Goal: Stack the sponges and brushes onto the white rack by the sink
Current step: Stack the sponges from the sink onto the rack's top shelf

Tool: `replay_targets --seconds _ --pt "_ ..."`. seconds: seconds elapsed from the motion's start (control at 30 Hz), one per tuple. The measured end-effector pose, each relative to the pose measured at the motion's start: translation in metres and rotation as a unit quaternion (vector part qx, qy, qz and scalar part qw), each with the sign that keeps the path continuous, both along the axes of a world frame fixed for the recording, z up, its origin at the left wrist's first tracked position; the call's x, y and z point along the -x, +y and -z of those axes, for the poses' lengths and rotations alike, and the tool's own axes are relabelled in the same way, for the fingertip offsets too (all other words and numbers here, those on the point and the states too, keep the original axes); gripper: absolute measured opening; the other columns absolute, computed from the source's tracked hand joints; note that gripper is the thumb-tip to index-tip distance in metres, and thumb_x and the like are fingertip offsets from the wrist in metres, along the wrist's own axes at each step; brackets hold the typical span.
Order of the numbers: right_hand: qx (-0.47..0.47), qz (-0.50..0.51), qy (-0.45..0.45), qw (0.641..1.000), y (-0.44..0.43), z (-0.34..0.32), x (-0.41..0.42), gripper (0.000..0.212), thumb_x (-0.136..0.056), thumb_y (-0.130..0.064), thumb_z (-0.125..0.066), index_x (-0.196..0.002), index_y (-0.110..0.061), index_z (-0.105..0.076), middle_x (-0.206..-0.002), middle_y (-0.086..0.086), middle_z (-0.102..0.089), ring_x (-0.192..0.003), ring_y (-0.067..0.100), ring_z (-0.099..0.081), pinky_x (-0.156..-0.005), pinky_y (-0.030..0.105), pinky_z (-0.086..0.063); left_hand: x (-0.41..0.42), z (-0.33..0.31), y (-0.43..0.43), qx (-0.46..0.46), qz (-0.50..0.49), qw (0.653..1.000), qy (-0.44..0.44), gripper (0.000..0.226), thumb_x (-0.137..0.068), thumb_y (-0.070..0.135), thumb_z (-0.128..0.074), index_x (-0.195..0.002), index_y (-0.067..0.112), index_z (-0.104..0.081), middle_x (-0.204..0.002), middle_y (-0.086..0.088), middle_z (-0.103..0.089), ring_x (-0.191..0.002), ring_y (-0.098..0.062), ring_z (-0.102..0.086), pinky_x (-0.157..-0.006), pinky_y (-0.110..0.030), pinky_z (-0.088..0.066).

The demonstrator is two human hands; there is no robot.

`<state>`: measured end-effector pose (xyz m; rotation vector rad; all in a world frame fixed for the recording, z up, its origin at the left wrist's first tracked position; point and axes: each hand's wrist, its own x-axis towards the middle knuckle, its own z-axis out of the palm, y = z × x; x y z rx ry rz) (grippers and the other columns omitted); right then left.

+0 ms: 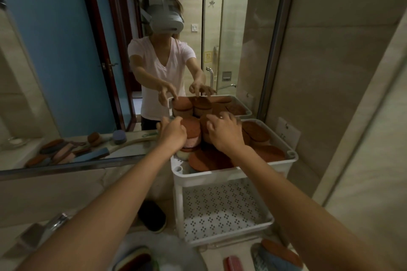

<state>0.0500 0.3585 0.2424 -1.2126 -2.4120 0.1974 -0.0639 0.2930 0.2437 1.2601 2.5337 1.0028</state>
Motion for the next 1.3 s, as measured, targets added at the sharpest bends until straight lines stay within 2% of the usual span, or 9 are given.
replay_targets --seconds 0.13,0.27,0.4,0.5,0.67,0.93,1.07,1.17,1.3 --pt "-0.048 -0.021 0.141 0.989 -0.024 0.009 -0.025 0.037 -0.093 -0.017 -0.044 -0.128 -0.012 -0.054 -0.128 0.014 -0.052 -0.122 0.029 -0.044 -0.106 0.039 -0.034 -0.024 -0.008 -0.021 -0.105 0.003 0.994 -0.004 0.032 -0.096 0.009 -0.035 -0.121 0.01 -0.055 -0.131 -0.012 -0.039 -0.129 -0.027 -0.034 -0.103 -0.034 -0.032" --pt "-0.077 -0.059 0.272 0.957 -0.058 0.037 -0.055 0.032 -0.084 -0.011 -0.047 -0.112 -0.006 -0.062 -0.112 0.014 -0.058 -0.102 0.027 -0.057 -0.088 0.039 -0.049 -0.062 0.004 -0.045 -0.206 0.008 0.978 0.005 0.02 -0.094 0.011 -0.043 -0.102 0.011 -0.062 -0.104 0.001 -0.039 -0.1 -0.015 -0.048 -0.081 -0.02 -0.035" --pt "-0.092 -0.021 0.348 0.933 -0.085 0.092 -0.1 0.027 -0.077 -0.011 -0.04 -0.091 0.001 -0.061 -0.093 0.014 -0.058 -0.081 0.012 -0.05 -0.071 0.016 -0.036 -0.107 0.044 -0.074 -0.258 0.04 0.965 -0.029 0.016 -0.092 0.009 -0.046 -0.093 0.013 -0.061 -0.098 0.005 -0.042 -0.077 -0.011 -0.047 -0.067 -0.019 -0.038" --pt "-0.032 0.041 0.309 0.95 -0.092 0.159 -0.137 0.027 -0.077 -0.015 -0.04 -0.086 0.0 -0.059 -0.088 0.016 -0.058 -0.077 0.014 -0.049 -0.065 0.021 -0.036 -0.137 0.094 -0.084 -0.188 0.073 0.975 -0.094 0.014 -0.092 0.007 -0.045 -0.091 0.014 -0.057 -0.098 0.004 -0.041 -0.079 -0.012 -0.048 -0.065 -0.014 -0.033" --pt "0.176 0.113 0.023 0.978 -0.072 0.263 -0.196 0.037 -0.083 -0.015 -0.056 -0.12 -0.013 -0.057 -0.122 0.013 -0.051 -0.116 0.033 -0.049 -0.095 0.034 -0.038 -0.159 0.185 -0.092 0.024 0.091 0.984 -0.149 0.017 -0.093 0.007 -0.044 -0.102 0.01 -0.059 -0.109 -0.005 -0.047 -0.091 -0.014 -0.051 -0.072 -0.013 -0.033" --pt "0.118 0.132 -0.232 0.957 -0.041 0.286 -0.212 0.041 -0.092 -0.024 -0.046 -0.13 -0.012 -0.04 -0.133 0.009 -0.048 -0.126 0.03 -0.039 -0.101 0.038 -0.034 -0.163 0.244 -0.117 0.162 0.039 0.966 -0.195 0.022 -0.088 0.002 -0.049 -0.107 0.0 -0.061 -0.116 -0.018 -0.056 -0.106 -0.028 -0.057 -0.086 -0.024 -0.041" --pt "0.041 0.117 -0.225 0.966 -0.039 0.284 -0.211 0.037 -0.092 -0.014 -0.044 -0.129 -0.01 -0.044 -0.126 0.011 -0.054 -0.12 0.031 -0.046 -0.1 0.038 -0.035 -0.156 0.24 -0.117 0.157 0.014 0.967 -0.203 0.022 -0.088 0.003 -0.048 -0.105 0.002 -0.062 -0.117 -0.016 -0.058 -0.108 -0.027 -0.056 -0.091 -0.027 -0.043" --pt "-0.022 0.108 -0.164 0.98 -0.045 0.277 -0.205 0.048 -0.077 -0.013 -0.068 -0.122 -0.008 -0.054 -0.117 0.014 -0.061 -0.111 0.034 -0.055 -0.099 0.043 -0.041 -0.154 0.234 -0.116 0.128 -0.01 0.962 -0.242 0.023 -0.09 0.006 -0.047 -0.107 0.004 -0.061 -0.113 -0.015 -0.062 -0.106 -0.029 -0.059 -0.09 -0.034 -0.047" --pt "-0.12 0.005 -0.031 0.992 -0.07 0.277 -0.188 0.054 -0.062 -0.011 -0.074 -0.114 -0.008 -0.059 -0.111 0.015 -0.065 -0.108 0.029 -0.05 -0.102 0.047 -0.036 -0.161 0.216 -0.118 0.05 -0.059 0.91 -0.408 0.015 -0.096 0.017 -0.043 -0.106 0.012 -0.053 -0.099 -0.01 -0.058 -0.077 -0.02 -0.059 -0.061 -0.029 -0.048"
